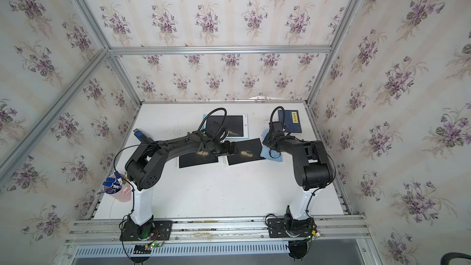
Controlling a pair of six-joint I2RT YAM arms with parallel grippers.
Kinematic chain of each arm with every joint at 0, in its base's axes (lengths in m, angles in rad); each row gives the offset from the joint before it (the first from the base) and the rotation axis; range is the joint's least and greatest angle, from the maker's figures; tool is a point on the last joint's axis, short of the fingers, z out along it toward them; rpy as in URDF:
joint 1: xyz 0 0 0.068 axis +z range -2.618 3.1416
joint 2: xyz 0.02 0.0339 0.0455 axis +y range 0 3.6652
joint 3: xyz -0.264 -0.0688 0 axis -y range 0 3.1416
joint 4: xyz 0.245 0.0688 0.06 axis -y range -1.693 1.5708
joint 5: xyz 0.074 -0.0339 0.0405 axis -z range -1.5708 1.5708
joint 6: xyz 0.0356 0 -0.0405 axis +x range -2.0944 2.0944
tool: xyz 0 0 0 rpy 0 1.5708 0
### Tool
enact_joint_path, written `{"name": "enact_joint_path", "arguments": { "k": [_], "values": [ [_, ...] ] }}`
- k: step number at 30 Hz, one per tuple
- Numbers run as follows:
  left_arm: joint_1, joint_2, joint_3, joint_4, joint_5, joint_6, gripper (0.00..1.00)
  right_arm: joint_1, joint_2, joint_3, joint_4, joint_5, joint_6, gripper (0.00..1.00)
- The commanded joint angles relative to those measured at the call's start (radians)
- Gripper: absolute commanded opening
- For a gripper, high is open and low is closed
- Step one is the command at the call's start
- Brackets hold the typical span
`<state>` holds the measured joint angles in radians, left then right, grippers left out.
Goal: Wipe the drawing tablet
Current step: Move the drawing tablet to the center of the board.
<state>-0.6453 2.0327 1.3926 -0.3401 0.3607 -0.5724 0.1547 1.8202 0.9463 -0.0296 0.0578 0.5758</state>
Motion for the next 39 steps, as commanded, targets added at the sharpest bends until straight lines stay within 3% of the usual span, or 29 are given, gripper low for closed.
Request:
{"name": "enact_joint_path", "arguments": {
  "k": [1,21,31,39],
  "values": [
    [-0.002,0.009,-0.009,-0.037,0.021,0.016,1.0,0.018,0.006,-0.026,-0.091,-0.047,0.009,0.0],
    [0.077,-0.06,-0.114,-0.083,0.003,0.144,1.0,0.232,-0.123,-0.229,-0.052,-0.081,0.156,0.0],
    [0.081,-0.096,-0.12,-0.112,0.01,0.146,1.0,0.228,-0.124,-0.2,-0.108,0.028,0.132,0.0],
    [0.057,-0.088,-0.092,-0.123,0.032,0.134,1.0,0.163,-0.135,-0.189,-0.108,0.034,0.099,0.0]
  ]
}}
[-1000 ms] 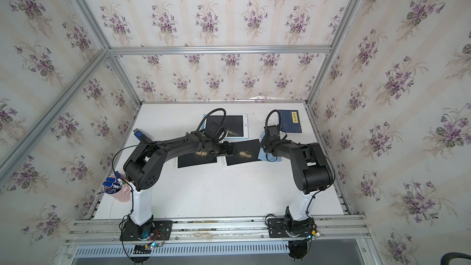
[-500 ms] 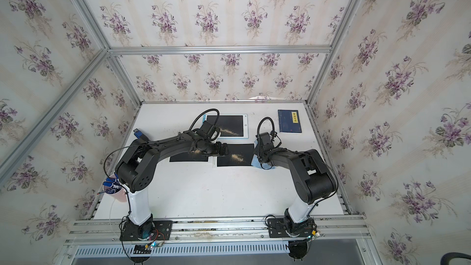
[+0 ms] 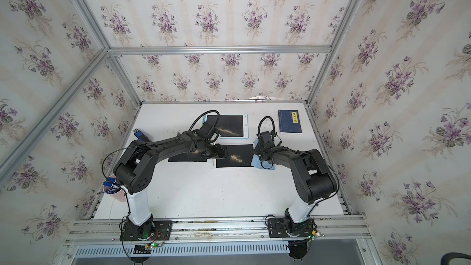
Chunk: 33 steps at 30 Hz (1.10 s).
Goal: Wipe the drawing tablet
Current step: Move the drawing tablet to the center of the board.
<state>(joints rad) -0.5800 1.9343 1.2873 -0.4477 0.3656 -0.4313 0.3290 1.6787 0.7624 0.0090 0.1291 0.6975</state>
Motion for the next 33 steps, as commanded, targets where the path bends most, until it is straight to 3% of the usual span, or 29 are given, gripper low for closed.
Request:
{"name": "enact_joint_path", "arguments": {
  "k": [1,17,27,33],
  "values": [
    [-0.012,0.017,0.019,-0.016,0.028,-0.01,1.0,-0.016,0.004,-0.003,-0.145,-0.036,-0.028,0.0],
    [-0.033,0.049,-0.007,0.004,0.01,-0.023,1.0,-0.029,-0.009,-0.05,-0.111,-0.126,-0.085,0.0],
    [-0.033,-0.039,-0.18,0.064,0.005,-0.024,1.0,0.16,-0.052,-0.077,-0.167,-0.132,-0.049,0.0],
    [-0.055,-0.102,-0.284,0.136,0.049,-0.057,1.0,0.171,-0.135,-0.116,-0.217,-0.105,-0.034,0.0]
  ]
}}
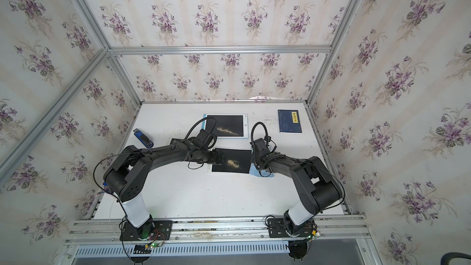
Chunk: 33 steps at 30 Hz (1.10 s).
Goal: Wipe the drawing tablet
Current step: Move the drawing tablet to the center of the board.
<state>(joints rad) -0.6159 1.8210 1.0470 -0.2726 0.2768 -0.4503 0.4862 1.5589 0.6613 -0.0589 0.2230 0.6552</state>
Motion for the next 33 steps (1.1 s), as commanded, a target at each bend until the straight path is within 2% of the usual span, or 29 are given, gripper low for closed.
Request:
{"name": "enact_joint_path", "arguments": {
  "k": [1,5,12,20,26,30,33],
  "values": [
    [-0.026,0.002,-0.06,-0.026,0.142,-0.045,1.0,0.014,-0.028,-0.011,-0.168,-0.181,0.004,0.0],
    [-0.059,-0.007,-0.09,0.016,0.161,-0.07,1.0,-0.003,-0.046,0.017,-0.221,-0.11,-0.016,0.0],
    [-0.1,0.025,-0.073,0.073,0.189,-0.114,1.0,-0.123,0.035,0.086,-0.178,-0.171,-0.035,0.0],
    [-0.104,0.125,0.056,0.071,0.234,-0.099,1.0,-0.286,0.137,0.194,-0.163,-0.208,-0.082,0.0],
    [-0.103,0.191,0.161,0.028,0.247,-0.085,1.0,-0.379,0.15,0.248,-0.186,-0.217,-0.108,0.0],
    [-0.101,0.186,0.197,-0.06,0.173,-0.035,1.0,-0.394,0.113,0.257,-0.202,-0.199,-0.101,0.0],
    [-0.102,0.164,0.236,-0.181,0.026,0.033,1.0,-0.395,0.064,0.276,-0.228,-0.161,-0.112,0.0]
  ]
}}
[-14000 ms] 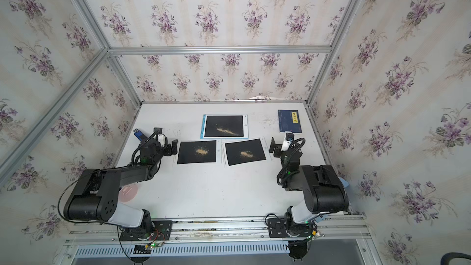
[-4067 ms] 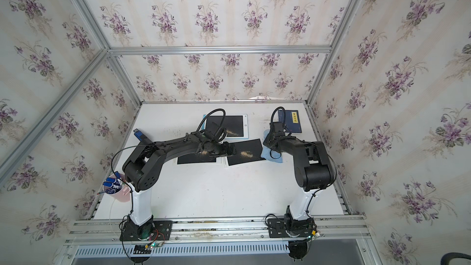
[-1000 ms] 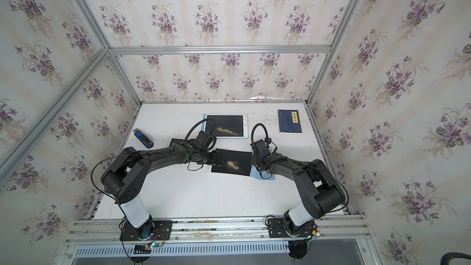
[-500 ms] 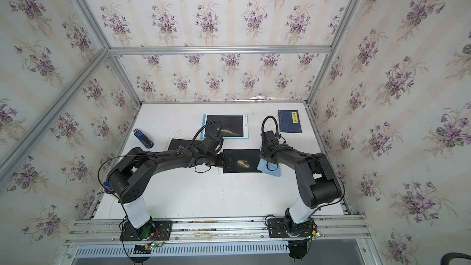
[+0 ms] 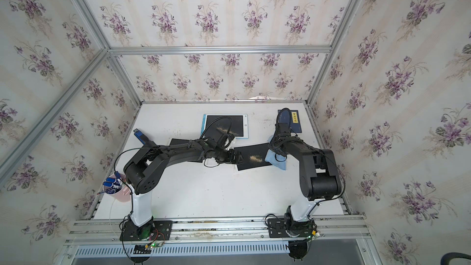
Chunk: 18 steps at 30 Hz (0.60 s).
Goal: Wipe the drawing tablet
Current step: Move the drawing tablet to the center of the board.
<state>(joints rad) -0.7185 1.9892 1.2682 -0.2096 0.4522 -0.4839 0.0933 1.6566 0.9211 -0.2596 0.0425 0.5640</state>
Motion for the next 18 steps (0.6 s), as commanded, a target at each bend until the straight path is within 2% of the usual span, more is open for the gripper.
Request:
{"name": "enact_joint_path", "arguments": {
  "k": [1,4,7,14,18],
  "values": [
    [-0.001,-0.012,0.031,-0.287,-0.206,0.095,1.0,-0.001,-0.054,0.026,-0.037,0.031,-0.028,0.0],
    [-0.001,-0.021,0.085,-0.386,-0.315,0.155,0.99,0.005,-0.115,0.035,-0.047,0.045,-0.043,0.0],
    [-0.001,0.001,0.146,-0.452,-0.362,0.176,0.97,0.038,-0.173,0.02,-0.033,0.018,-0.067,0.0],
    [-0.005,0.068,0.236,-0.452,-0.3,0.135,0.91,0.148,-0.253,-0.029,0.078,-0.202,-0.16,0.0],
    [-0.02,0.126,0.323,-0.493,-0.308,0.115,0.78,0.184,-0.268,-0.05,0.092,-0.254,-0.194,0.0]
  ]
}}
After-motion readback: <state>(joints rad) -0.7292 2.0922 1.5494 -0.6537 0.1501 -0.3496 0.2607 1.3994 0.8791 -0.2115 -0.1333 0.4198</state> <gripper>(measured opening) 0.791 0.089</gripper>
